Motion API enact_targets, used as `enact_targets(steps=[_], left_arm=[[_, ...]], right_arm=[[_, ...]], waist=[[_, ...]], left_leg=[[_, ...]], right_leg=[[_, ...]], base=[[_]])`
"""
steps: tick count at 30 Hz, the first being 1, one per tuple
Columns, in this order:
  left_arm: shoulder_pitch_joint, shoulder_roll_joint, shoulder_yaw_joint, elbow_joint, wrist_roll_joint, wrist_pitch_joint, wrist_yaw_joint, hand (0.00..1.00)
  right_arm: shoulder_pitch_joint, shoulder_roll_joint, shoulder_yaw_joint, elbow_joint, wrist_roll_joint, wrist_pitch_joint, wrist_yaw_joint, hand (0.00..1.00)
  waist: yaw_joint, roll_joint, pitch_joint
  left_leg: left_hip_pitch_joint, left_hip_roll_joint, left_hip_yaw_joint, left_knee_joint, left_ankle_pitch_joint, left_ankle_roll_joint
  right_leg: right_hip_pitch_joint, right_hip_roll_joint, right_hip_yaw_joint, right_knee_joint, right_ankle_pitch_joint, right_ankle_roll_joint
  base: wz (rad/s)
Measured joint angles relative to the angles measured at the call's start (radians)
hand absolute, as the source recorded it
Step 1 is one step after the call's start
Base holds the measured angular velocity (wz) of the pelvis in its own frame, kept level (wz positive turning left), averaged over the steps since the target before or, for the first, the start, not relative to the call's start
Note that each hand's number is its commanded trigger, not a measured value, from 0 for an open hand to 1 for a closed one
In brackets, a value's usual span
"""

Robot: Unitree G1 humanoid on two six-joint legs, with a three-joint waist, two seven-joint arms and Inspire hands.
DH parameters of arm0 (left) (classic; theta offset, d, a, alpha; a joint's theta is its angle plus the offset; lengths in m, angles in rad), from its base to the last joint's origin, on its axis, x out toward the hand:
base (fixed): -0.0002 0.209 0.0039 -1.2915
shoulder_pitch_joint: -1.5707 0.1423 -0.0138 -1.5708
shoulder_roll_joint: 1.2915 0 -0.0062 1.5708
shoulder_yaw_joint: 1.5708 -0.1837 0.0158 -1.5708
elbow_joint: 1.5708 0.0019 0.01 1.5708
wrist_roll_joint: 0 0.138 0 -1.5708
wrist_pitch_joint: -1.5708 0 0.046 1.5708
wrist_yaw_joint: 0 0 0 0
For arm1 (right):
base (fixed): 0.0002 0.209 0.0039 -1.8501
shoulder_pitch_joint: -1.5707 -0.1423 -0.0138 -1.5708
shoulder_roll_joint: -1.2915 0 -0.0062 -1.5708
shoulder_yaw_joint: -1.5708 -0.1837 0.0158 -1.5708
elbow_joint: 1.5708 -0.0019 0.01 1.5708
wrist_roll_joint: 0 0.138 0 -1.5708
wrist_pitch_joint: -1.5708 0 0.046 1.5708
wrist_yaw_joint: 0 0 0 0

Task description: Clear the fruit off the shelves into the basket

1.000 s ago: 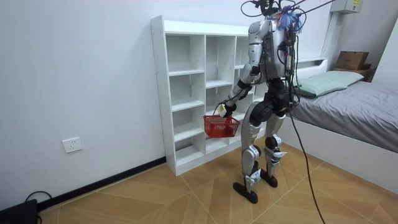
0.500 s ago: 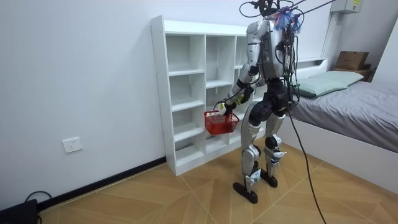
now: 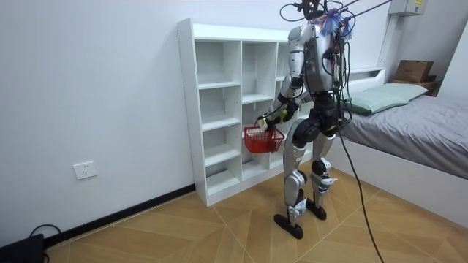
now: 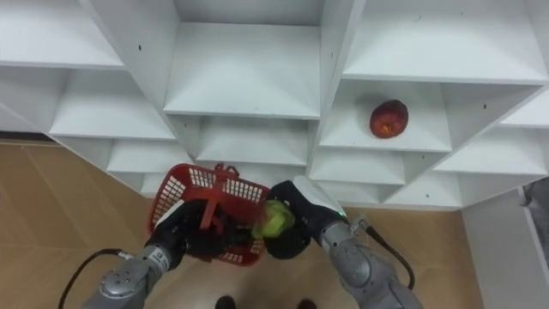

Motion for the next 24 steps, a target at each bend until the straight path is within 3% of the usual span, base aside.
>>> enact_targets(steps=[15,24], left_arm=[[0.001,0.003,-0.014,-0.006,-0.025,0.000,-0.022,1.00],[0.003,-0.011,-0.015,-0.006,-0.025,0.000,-0.022,1.00]], right_arm=[[-0.030,-0.002,-0.002,0.007,0.001,-0.003,-0.031,1.00],[-0.032,0.006,-0.002,0.008,-0.005,-0.002,-0.057,1.00]], waist=[[0.000,0.013,0.0010],[-0.001,0.024,0.0022]], left_leg=[[0.000,0.002,0.011,-0.008,0.000,0.000],[0.000,0.003,0.017,-0.012,0.000,0.000]], right_leg=[[-0.010,0.001,0.007,0.000,0.001,0.000],[-0.014,0.003,0.014,0.001,0.001,-0.001]], base=[[-0.01],[-0.02]])
